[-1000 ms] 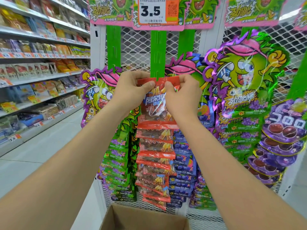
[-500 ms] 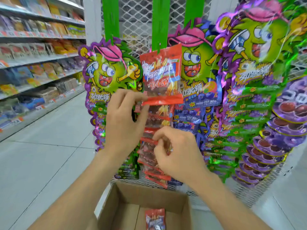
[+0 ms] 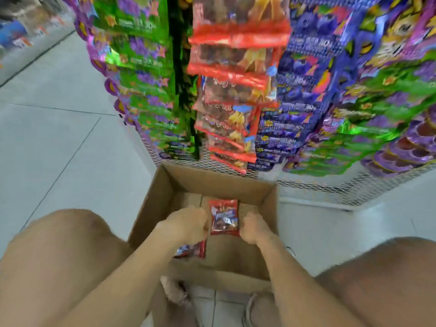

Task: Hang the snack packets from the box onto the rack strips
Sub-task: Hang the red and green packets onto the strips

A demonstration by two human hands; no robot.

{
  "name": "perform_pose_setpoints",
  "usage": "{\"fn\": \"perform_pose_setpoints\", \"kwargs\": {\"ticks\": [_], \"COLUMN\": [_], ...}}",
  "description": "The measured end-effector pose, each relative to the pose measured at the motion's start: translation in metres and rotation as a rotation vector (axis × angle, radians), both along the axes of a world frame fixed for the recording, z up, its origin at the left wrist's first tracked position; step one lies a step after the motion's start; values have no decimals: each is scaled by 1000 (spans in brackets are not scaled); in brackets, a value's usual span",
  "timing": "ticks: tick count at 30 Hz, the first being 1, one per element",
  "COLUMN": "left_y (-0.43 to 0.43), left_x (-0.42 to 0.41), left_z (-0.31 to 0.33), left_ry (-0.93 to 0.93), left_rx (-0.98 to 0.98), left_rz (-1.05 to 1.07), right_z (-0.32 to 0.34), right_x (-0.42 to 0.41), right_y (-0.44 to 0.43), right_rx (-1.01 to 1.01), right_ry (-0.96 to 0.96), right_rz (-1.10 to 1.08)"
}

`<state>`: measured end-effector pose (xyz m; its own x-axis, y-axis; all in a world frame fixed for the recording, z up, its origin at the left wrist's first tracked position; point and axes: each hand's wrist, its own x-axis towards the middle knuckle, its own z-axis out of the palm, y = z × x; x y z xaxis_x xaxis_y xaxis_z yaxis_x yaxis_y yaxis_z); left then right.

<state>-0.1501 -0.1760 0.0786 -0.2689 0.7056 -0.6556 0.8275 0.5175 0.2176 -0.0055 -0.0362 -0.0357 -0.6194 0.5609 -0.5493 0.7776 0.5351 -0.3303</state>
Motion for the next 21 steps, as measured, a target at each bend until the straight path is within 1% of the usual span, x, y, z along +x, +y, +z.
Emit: {"fn": "perform_pose_setpoints", "kwargs": {"ticks": [3,5,6,10,14,16,17,19,21], "left_y": [10,16,20,36,43,45,45,46,47], "left_x": [-12,-17,-19,-22,-21,-21,-21,-22,-24], "left_z": [-20,-27,-30,-39,-40,-39,-38,-32,-24], "left_ry": [0,25,38,95,165,182,184,192,178], "left_rx": [-6,5,9,26,68,50,36,15,5], "left_rz": [-20,-59,-77,-161,-215,-223,-221,-207,-164], "right_z": [-54,-81,-91,-117,-133,-152,-155,-133,-114], "right_x": [0,-6,-12,-39,-54,-53,-54,-59,-62], "right_y": [0,-4,-7,-13,-14,-9,-8,-9,-7], "right_rx": [-61,-94,-98,-108,-197,-255,-329,-473,-508], "right_ry": [-55,-34,-18,50,115,151,185,211,207], "right_rz": [-215,-367,-401,-568,-763,-818,-835,-815,-735]}}
